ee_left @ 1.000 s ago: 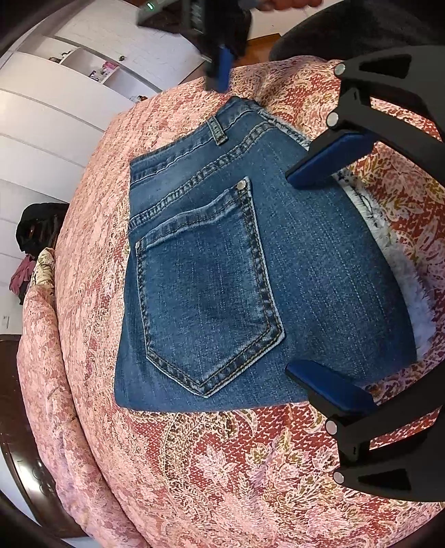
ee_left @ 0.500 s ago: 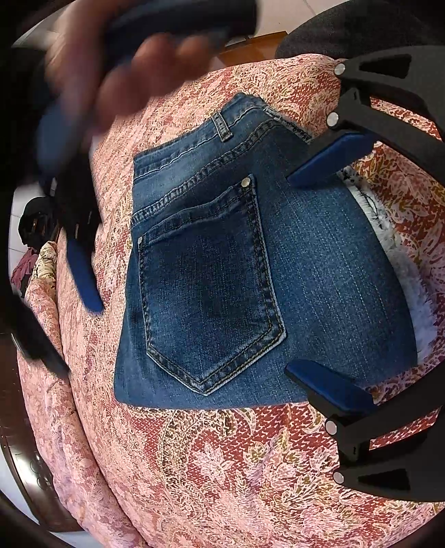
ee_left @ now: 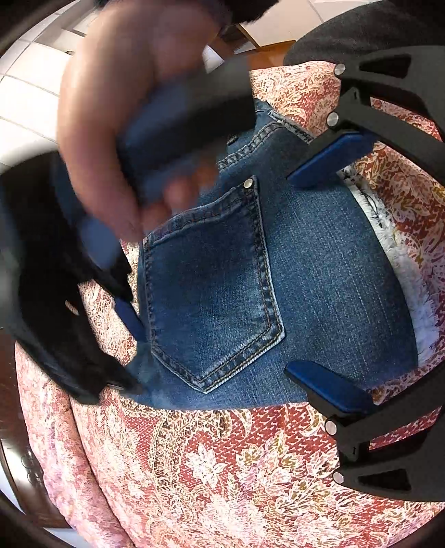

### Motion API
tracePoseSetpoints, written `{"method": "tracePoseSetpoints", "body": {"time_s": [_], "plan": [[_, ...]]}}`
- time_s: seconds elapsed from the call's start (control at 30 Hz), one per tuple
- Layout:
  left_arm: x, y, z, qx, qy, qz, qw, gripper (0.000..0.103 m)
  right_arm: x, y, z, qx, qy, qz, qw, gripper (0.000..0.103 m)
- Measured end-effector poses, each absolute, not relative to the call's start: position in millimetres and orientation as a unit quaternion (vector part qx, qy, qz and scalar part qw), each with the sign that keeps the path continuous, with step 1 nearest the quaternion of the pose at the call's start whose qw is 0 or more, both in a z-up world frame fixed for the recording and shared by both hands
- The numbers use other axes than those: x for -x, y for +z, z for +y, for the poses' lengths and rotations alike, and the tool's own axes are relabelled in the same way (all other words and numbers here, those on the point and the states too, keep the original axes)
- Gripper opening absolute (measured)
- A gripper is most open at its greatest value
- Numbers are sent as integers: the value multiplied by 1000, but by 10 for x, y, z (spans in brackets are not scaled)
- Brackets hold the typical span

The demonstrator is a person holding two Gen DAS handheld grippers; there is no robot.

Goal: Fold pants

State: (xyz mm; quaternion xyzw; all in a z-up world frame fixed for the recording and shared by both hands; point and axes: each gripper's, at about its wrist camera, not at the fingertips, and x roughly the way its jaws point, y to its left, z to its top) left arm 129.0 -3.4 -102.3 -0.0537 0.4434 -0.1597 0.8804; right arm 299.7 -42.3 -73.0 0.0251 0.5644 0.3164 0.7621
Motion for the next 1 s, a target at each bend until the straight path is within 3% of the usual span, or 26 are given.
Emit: {"method": "tracePoseSetpoints", "body": {"time_s": [0.13, 0.23, 0.33, 0.63, 0.8, 1.0], "plan": [[-1283, -1023, -4, 55, -159, 443, 881, 101, -2565, -512, -844, -83, 343, 544, 761, 54], [-1279, -1028, -1, 53, -158, 441, 882, 101, -2336, -698, -1137, -93, 324, 566, 752, 63], [-1283, -1045, -43, 53, -157, 445, 880, 101, -2280, -904, -1276, -95, 327, 568, 749, 63], [-1321, -1062, -125, 42, -150, 446, 881, 101, -1972, -397, -2306, -183, 272, 519, 789, 65], [-1284, -1094, -136, 43, -149, 438, 885, 101, -1829, -591, -3180, -276, 191, 521, 785, 65], [-1231, -1076, -156, 41, -149, 440, 885, 101, -1847, -948, -3230, -299, 182, 540, 765, 65]]}}
